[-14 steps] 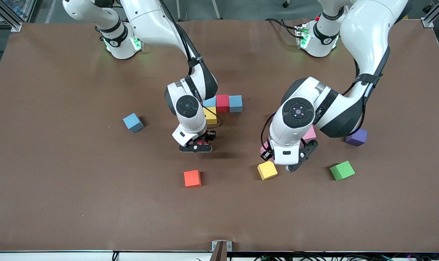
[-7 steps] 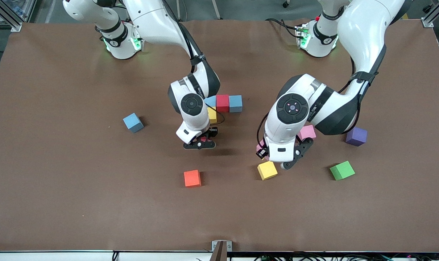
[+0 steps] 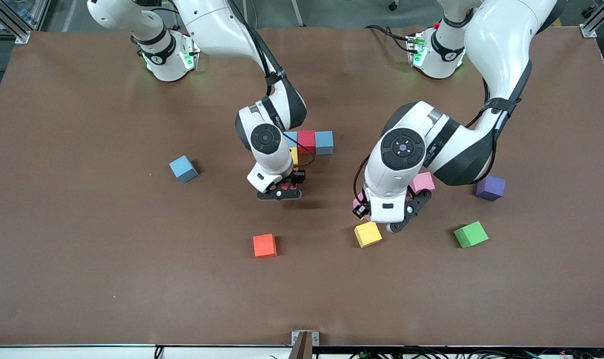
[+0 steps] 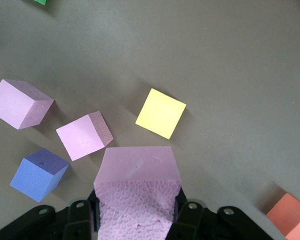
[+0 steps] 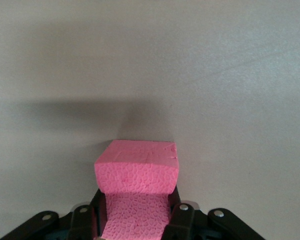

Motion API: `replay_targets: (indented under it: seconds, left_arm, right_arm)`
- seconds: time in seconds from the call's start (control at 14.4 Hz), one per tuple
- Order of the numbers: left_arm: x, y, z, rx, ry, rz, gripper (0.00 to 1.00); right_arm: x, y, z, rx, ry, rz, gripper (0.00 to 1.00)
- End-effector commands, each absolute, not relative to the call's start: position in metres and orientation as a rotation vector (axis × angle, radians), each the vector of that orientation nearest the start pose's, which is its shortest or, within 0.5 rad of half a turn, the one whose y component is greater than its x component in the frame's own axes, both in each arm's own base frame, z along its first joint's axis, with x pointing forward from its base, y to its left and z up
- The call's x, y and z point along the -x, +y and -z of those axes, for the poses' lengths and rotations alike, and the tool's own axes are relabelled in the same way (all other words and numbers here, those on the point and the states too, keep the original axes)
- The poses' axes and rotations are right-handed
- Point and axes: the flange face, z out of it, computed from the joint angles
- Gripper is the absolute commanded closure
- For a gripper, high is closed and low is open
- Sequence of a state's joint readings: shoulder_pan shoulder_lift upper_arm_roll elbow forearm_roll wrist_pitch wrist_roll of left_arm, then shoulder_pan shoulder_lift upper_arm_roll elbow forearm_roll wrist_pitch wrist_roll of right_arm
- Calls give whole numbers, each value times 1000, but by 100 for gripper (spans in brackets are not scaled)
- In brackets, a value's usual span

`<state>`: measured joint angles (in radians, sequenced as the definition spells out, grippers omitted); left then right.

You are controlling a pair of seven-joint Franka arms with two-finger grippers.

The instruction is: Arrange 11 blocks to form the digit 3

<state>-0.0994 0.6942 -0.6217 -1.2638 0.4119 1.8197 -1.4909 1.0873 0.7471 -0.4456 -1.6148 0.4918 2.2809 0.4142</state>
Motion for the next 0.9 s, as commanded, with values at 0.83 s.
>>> replay_targets:
  seconds: [0.83]
  left_arm:
    - [-632, -339, -392, 2871, -1105, -6, 85]
  right_arm:
    - [-485, 454, -220, 3028, -14, -1, 100]
